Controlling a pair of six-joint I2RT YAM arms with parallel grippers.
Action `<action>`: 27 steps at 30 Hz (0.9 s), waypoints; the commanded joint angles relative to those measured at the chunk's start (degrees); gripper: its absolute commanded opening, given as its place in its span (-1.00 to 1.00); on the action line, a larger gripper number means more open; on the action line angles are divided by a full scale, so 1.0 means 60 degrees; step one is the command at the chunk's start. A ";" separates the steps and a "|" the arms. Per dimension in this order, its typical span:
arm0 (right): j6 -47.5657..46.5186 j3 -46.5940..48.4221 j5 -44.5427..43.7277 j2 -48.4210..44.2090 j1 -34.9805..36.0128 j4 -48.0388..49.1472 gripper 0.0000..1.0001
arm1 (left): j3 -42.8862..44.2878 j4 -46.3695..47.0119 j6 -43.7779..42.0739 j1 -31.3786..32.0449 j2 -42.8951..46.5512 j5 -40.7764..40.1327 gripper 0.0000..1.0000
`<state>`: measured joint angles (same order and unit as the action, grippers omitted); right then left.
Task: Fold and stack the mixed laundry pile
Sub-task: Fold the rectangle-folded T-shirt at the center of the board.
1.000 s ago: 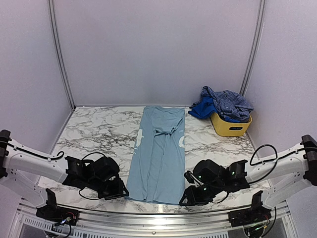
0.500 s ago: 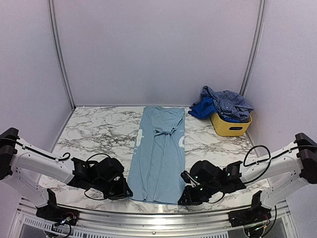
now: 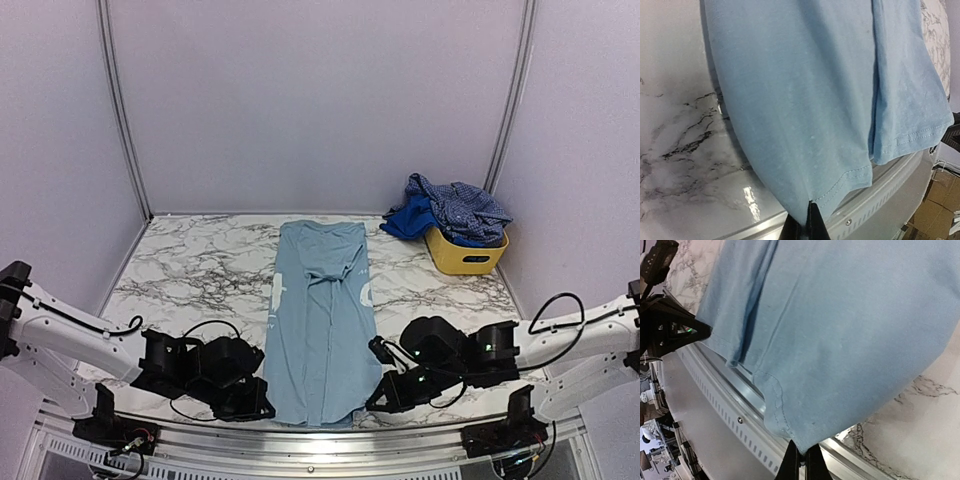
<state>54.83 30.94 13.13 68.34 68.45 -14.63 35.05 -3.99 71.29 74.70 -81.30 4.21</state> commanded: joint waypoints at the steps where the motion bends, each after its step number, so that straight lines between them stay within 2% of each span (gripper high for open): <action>1: -0.0398 0.0820 -0.0551 -0.0735 0.0049 -0.0642 -1.00 | 0.0613 -0.0664 0.0033 -0.0190 0.0704 -0.0435 -1.00; 9: -0.2068 0.2017 -0.0008 -0.0309 -0.2593 -0.1151 -1.00 | 0.1811 -0.0859 -0.1587 -0.2469 0.0201 0.0489 -1.00; 14: -0.3496 0.3258 0.0527 0.1258 -0.4078 -0.1106 -1.00 | 0.2984 -0.1041 -0.2918 -0.4107 -0.0982 0.1424 -1.00; 19: -0.4519 0.4879 0.0748 0.2943 -0.5223 -0.1187 -1.00 | 0.4793 -0.1454 -0.4182 -0.5471 -0.2466 0.1986 -1.00; 27: -0.5181 0.6825 0.1153 0.5161 -0.6373 -0.1012 -1.00 | 0.7603 -0.1931 -0.5169 -0.6617 -0.4996 0.2538 -1.00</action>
<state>27.46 66.59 17.98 94.52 32.38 -21.06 75.20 -11.99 45.30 36.88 -106.32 16.71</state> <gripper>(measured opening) 0.004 0.021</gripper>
